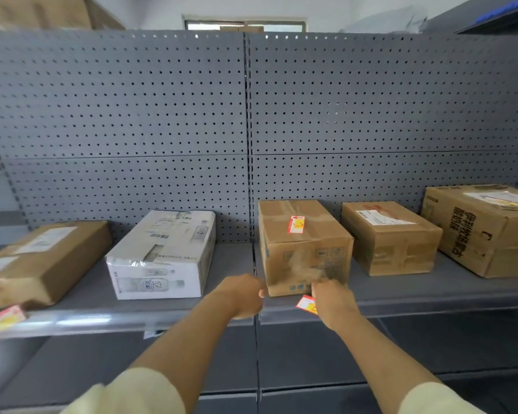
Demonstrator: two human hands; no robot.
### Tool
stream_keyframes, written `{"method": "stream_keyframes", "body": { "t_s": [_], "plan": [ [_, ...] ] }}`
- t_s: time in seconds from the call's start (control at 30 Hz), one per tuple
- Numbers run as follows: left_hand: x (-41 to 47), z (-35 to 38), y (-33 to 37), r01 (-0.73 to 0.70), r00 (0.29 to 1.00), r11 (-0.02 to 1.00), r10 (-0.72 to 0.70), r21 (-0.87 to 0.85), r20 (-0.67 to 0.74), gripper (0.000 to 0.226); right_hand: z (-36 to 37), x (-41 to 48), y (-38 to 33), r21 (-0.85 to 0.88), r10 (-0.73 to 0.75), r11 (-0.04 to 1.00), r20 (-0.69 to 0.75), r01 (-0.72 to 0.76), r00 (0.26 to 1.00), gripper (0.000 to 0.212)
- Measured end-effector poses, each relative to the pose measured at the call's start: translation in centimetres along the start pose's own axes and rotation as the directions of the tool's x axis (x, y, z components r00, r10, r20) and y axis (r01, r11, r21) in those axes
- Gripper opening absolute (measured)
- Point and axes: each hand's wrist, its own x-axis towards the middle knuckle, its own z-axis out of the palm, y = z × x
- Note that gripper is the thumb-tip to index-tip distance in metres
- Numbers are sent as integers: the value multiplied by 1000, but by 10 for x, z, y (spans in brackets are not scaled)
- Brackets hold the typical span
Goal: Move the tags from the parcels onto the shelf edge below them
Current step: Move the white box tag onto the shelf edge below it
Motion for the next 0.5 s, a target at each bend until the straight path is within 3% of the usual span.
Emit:
{"method": "stream_keyframes", "body": {
  "t_s": [0.2, 0.3, 0.5],
  "plan": [
    [-21, -9, -12, 46, 998, 998, -48, -36, -47, 34, -23, 0, -16, 40, -202, 979, 11, 202, 979, 25],
    [-41, -3, -26, 82, 996, 997, -83, -12, -44, 35, -35, -2, -43, 183, -307, 932, -53, 312, 950, 11],
    [-87, 10, -87, 190, 982, 981, -189, 28, -24, 33, -40, -7, -127, 364, -433, 829, -65, 425, 899, 10]
  ]
}}
